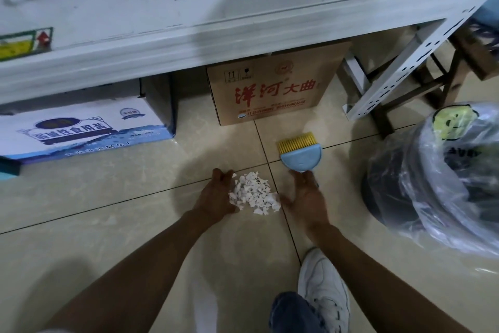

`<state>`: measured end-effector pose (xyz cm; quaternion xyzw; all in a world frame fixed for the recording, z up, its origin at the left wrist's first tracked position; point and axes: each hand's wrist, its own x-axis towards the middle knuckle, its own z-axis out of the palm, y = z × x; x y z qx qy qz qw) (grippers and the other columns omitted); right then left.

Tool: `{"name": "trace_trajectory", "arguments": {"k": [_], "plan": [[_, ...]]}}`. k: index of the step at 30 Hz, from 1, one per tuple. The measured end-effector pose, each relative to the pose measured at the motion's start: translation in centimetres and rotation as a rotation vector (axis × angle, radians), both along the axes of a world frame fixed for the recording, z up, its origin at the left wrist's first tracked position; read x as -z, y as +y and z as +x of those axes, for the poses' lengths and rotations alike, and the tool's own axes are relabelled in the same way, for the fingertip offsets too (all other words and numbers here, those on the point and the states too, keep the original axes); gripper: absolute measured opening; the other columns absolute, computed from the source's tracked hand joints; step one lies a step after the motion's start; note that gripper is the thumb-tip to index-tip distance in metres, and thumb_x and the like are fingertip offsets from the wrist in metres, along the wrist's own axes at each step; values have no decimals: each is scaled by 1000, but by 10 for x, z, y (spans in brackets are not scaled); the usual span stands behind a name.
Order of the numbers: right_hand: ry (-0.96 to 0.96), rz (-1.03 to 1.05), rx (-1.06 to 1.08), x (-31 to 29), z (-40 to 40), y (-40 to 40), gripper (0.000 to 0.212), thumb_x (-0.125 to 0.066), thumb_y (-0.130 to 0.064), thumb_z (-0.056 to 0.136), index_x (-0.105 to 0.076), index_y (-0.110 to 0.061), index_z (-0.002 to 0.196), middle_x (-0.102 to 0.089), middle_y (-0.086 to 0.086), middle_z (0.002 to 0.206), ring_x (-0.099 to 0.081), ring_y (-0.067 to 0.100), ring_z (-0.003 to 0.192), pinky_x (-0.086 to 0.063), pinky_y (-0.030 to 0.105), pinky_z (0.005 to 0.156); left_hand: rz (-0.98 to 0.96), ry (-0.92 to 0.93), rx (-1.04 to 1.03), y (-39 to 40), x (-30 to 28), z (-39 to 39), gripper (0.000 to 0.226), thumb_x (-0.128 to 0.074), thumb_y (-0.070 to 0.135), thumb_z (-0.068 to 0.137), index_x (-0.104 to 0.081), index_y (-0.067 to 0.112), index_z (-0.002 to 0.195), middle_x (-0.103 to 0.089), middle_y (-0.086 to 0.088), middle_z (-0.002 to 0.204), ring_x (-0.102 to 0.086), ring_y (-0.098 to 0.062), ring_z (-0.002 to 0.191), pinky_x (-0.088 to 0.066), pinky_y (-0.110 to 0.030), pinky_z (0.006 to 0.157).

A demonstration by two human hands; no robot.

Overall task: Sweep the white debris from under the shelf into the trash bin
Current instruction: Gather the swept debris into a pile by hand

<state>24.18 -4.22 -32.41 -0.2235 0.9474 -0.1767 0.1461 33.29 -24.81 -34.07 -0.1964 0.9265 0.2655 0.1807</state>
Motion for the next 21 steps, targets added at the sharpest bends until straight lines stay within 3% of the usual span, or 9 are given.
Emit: {"name": "trace_trajectory", "arguments": {"k": [3,5,15,21], "plan": [[-258,181,-159,6,24,-13,105,-71,-46,77,-8,-11,152,-27,20,147,-53,30,121,-46,33,97,15,10,44,2,-1,3,114,-90,33,56,-25,12,147,-27,-11,133,-52,-31,118,-47,-35,103],[-307,215,-151,10,31,-20,112,-74,-43,75,0,-7,151,-20,23,149,-51,32,124,-43,33,102,20,14,50,6,-1,3,114,-90,32,57,-22,11,147,-25,-10,136,-51,-31,119,-47,-37,104],[-320,93,-195,13,13,-45,109,-78,-29,73,-4,-7,150,-19,19,146,-51,33,122,-44,35,105,28,23,74,12,-2,-10,113,-87,28,64,-15,3,149,-24,-16,142,-49,-33,122,-43,-34,103],[-352,141,-363,-5,0,-55,112,-79,-23,73,1,-7,150,-16,21,148,-46,35,126,-44,38,104,39,14,118,12,-7,-16,119,-89,28,62,-12,4,149,-23,-14,140,-50,-31,120,-43,-30,100]]}}
